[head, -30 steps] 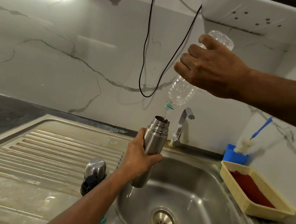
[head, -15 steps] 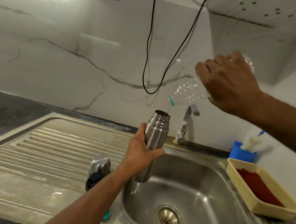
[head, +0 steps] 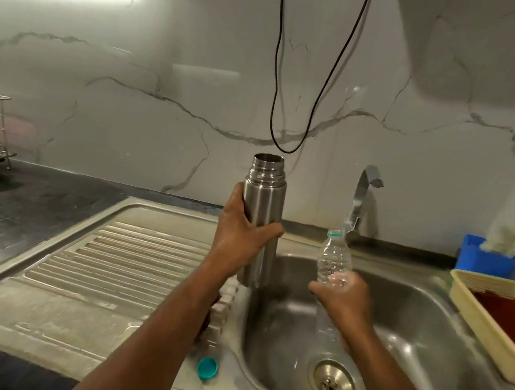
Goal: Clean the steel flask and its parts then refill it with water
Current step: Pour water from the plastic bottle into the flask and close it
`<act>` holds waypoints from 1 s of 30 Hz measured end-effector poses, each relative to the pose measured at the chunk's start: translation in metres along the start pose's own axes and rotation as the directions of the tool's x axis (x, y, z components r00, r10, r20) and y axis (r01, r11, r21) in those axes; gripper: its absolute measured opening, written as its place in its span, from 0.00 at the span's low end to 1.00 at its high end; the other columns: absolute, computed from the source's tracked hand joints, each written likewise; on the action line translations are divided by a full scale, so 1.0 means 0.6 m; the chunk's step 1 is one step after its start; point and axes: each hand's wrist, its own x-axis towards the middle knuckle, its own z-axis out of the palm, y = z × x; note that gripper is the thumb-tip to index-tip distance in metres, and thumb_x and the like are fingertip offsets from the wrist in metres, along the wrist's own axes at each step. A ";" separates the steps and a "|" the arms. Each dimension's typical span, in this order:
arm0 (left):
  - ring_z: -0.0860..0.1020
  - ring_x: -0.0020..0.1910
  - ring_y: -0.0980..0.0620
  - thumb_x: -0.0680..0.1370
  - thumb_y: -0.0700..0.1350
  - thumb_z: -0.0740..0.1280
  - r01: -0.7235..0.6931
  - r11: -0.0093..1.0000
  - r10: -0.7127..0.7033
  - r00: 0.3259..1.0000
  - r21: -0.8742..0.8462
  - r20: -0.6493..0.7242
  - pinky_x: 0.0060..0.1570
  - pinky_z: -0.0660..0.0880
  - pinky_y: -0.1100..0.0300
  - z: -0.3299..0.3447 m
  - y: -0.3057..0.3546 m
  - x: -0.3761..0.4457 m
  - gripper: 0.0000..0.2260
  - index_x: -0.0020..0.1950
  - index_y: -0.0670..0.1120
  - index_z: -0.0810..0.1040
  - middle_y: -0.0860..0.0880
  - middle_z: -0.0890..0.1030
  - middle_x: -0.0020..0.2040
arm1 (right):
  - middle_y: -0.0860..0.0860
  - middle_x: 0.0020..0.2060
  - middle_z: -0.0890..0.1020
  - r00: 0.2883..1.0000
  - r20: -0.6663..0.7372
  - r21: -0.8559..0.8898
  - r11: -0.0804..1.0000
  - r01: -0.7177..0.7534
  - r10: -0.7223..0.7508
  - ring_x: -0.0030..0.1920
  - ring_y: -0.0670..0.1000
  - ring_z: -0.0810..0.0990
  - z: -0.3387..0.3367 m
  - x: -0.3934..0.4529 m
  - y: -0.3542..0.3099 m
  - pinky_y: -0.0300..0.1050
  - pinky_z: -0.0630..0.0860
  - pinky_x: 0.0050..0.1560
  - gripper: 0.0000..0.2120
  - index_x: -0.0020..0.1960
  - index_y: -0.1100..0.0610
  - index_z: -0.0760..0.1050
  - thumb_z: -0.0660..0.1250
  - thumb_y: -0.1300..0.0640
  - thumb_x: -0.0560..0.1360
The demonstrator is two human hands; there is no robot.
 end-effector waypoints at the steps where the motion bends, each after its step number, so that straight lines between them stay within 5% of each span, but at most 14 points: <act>1: 0.81 0.54 0.55 0.68 0.42 0.82 0.008 1.000 -0.008 1.000 0.001 -0.005 0.52 0.79 0.56 -0.008 0.000 0.006 0.33 0.67 0.56 0.69 0.54 0.80 0.56 | 0.50 0.44 0.85 1.000 0.011 -0.032 0.999 0.015 -0.014 0.44 0.53 0.84 0.004 0.001 0.006 0.54 0.85 0.45 0.25 0.55 0.52 0.79 0.83 0.49 0.62; 4: 0.81 0.55 0.54 0.68 0.40 0.82 0.044 0.999 -0.044 0.998 -0.001 -0.055 0.53 0.79 0.55 -0.029 -0.004 0.028 0.33 0.67 0.56 0.69 0.53 0.80 0.57 | 0.49 0.43 0.82 0.997 -0.027 -0.098 0.992 0.075 -0.078 0.43 0.52 0.82 -0.007 0.012 0.011 0.45 0.78 0.42 0.24 0.55 0.53 0.78 0.82 0.50 0.63; 13: 0.79 0.52 0.56 0.68 0.38 0.83 0.180 0.981 -0.178 0.984 0.069 -0.028 0.46 0.75 0.61 -0.067 -0.046 0.066 0.35 0.69 0.51 0.71 0.53 0.80 0.55 | 0.50 0.44 0.81 0.993 -0.017 -0.155 0.981 0.114 -0.118 0.44 0.54 0.80 0.003 0.022 0.015 0.44 0.74 0.41 0.26 0.55 0.54 0.78 0.82 0.47 0.62; 30: 0.79 0.57 0.54 0.65 0.40 0.85 0.215 0.974 -0.212 0.976 0.071 -0.043 0.56 0.78 0.53 -0.088 -0.093 0.058 0.38 0.70 0.53 0.69 0.52 0.79 0.59 | 0.53 0.49 0.83 0.987 0.001 -0.139 0.978 0.156 -0.158 0.48 0.55 0.81 0.007 0.019 0.018 0.46 0.76 0.45 0.28 0.57 0.56 0.78 0.82 0.47 0.63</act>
